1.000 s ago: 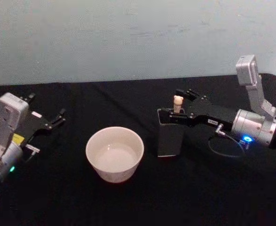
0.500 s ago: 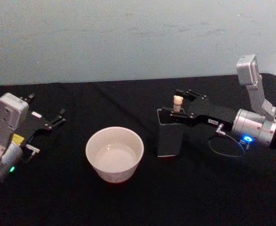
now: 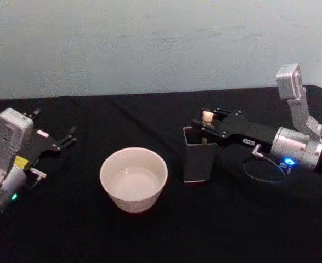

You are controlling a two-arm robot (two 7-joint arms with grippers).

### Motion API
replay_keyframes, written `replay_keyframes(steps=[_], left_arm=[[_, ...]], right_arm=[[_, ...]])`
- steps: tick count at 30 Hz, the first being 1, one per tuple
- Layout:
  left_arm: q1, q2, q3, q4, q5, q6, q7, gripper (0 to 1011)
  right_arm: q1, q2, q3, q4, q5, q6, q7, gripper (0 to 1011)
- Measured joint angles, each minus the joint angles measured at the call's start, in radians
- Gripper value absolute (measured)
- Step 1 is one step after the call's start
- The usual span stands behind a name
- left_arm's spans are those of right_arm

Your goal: Pick up the stirring spoon with one hand, stir inside the cup, then place it back in its original position.

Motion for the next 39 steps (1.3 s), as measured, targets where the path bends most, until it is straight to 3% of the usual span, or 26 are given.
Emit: replay_keyframes(steps=[7,10,26,39], left_arm=[[0.000,0.000,0.000,0.000,0.000,0.000,0.000,1001],[0.000,0.000,0.000,0.000,0.000,0.000,0.000,1001],[0.000,0.000,0.000,0.000,0.000,0.000,0.000,1001],[0.000,0.000,0.000,0.000,0.000,0.000,0.000,1001]], right_arm=[[0.000,0.000,0.000,0.000,0.001,0.000,0.000,250],[0.000,0.000,0.000,0.000,0.001,0.000,0.000,212],[-0.002,0.000,0.000,-0.002,0.001,-0.001,-0.001,212],[-0.025,0.015,0.025,-0.097,0.021,-0.020,-0.019,212]])
